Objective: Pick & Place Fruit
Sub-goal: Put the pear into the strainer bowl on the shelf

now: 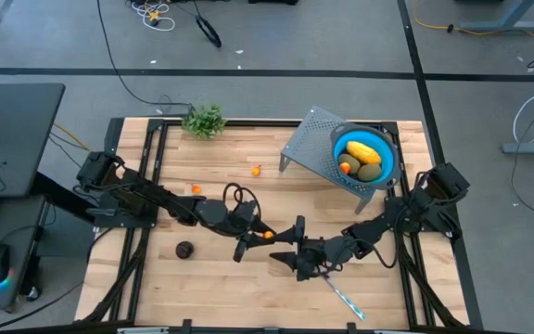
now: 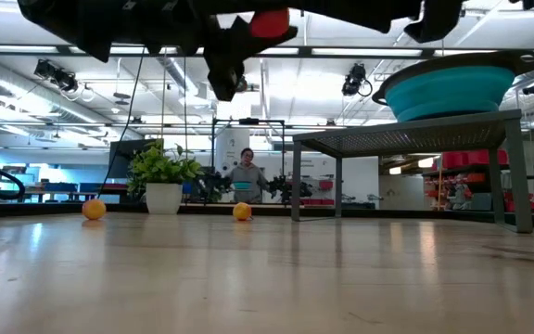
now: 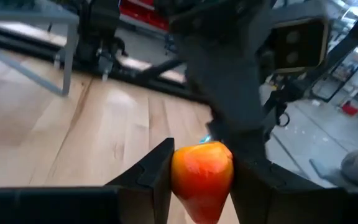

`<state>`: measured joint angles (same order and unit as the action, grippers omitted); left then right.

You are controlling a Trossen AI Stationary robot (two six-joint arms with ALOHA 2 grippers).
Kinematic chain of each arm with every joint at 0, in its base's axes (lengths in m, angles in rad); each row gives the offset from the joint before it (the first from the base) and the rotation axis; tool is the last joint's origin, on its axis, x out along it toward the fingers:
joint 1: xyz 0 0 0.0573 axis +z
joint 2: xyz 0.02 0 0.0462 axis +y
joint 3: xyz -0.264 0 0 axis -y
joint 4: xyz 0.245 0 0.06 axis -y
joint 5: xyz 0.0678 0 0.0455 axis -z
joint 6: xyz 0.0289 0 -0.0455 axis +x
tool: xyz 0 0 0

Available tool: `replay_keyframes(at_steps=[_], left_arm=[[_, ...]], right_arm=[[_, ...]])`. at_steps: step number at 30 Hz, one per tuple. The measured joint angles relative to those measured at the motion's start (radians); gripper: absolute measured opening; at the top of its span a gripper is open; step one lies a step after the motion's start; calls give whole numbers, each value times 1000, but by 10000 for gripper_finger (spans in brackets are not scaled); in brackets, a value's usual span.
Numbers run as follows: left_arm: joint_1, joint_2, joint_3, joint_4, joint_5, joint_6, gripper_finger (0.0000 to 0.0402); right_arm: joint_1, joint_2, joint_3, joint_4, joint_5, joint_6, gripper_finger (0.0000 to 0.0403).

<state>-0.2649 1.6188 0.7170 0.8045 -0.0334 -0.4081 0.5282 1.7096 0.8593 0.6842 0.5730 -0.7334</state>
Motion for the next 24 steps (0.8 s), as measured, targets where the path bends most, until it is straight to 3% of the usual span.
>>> replay_keyframes(at_steps=[24], left_arm=[[0, 0, 0, 24, -19, 1, 136]], right_arm=[[-72, 0, 0, 31, -39, -18, 250]])
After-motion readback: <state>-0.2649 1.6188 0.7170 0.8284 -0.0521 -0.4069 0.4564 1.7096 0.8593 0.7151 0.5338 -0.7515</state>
